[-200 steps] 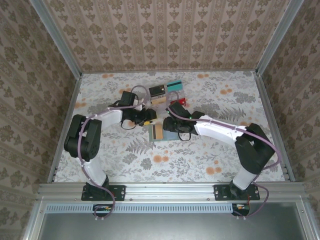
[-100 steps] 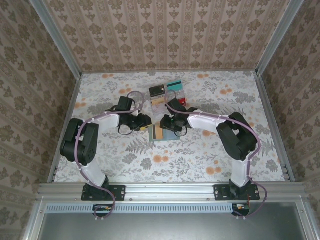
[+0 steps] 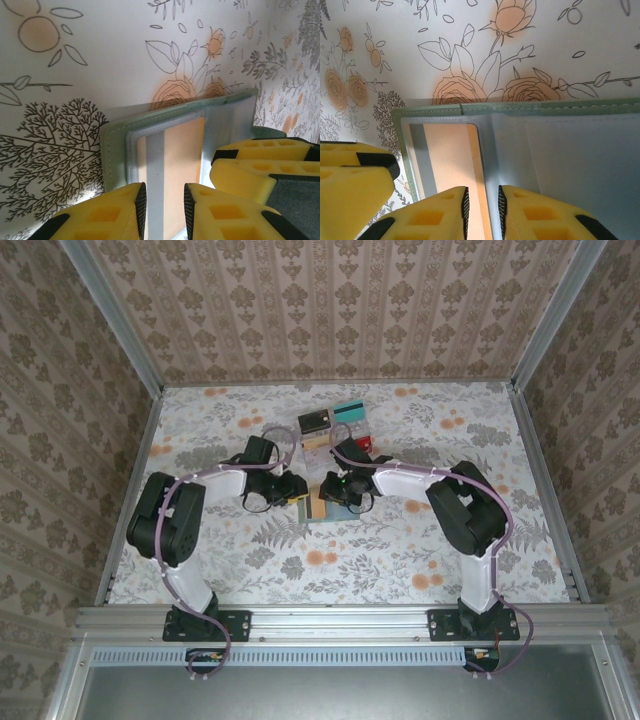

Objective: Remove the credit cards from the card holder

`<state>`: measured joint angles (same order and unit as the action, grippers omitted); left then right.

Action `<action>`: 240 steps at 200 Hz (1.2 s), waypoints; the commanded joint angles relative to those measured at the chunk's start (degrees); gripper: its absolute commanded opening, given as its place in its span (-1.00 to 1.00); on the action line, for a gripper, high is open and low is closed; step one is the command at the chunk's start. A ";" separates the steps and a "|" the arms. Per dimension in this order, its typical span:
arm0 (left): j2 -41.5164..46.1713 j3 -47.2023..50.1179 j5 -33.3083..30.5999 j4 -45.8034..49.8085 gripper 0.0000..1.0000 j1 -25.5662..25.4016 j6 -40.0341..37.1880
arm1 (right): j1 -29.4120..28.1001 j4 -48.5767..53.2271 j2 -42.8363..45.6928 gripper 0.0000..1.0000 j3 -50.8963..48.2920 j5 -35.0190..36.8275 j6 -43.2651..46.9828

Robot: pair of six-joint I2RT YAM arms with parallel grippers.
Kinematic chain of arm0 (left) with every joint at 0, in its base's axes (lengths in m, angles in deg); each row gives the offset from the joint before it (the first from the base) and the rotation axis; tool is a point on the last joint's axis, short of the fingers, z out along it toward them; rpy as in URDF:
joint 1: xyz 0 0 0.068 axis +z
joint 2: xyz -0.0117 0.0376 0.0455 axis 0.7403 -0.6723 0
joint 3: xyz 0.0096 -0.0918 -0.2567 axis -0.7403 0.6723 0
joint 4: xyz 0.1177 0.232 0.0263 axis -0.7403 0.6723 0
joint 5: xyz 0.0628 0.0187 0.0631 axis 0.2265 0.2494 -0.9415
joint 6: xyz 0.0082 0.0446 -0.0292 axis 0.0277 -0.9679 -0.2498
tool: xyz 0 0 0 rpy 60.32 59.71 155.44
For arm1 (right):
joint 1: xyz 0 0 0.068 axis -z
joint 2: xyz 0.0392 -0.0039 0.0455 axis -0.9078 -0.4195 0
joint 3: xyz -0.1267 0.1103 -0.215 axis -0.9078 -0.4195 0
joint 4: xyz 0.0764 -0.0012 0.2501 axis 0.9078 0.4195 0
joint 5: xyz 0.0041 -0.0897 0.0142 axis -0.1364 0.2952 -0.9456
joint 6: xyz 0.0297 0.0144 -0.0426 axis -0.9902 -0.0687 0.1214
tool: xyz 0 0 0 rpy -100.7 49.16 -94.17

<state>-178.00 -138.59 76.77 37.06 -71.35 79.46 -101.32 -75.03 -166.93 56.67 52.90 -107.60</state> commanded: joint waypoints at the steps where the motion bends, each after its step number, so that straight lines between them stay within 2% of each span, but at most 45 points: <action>1: -1.50 -0.60 -0.23 -0.61 -0.46 -0.13 0.85 | 0.50 -0.28 -1.72 -0.51 1.72 -1.76 -0.06; 157: -4.67 1.81 -1.38 -0.03 -0.58 0.90 -1.45 | 2.01 -6.75 -2.18 -0.61 -2.48 -5.52 0.30; 210: -5.27 2.41 -3.19 0.30 -0.62 0.86 -2.13 | 3.22 -22.80 -0.19 -0.64 -9.09 -12.17 -3.85; 240: -6.09 2.22 -3.41 0.65 -0.63 0.94 -2.83 | 3.77 -28.38 0.49 -0.65 -11.35 -13.65 -5.45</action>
<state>-181.12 -137.94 76.62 35.14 -70.54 78.85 -97.67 -95.61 -167.98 47.18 42.19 -110.59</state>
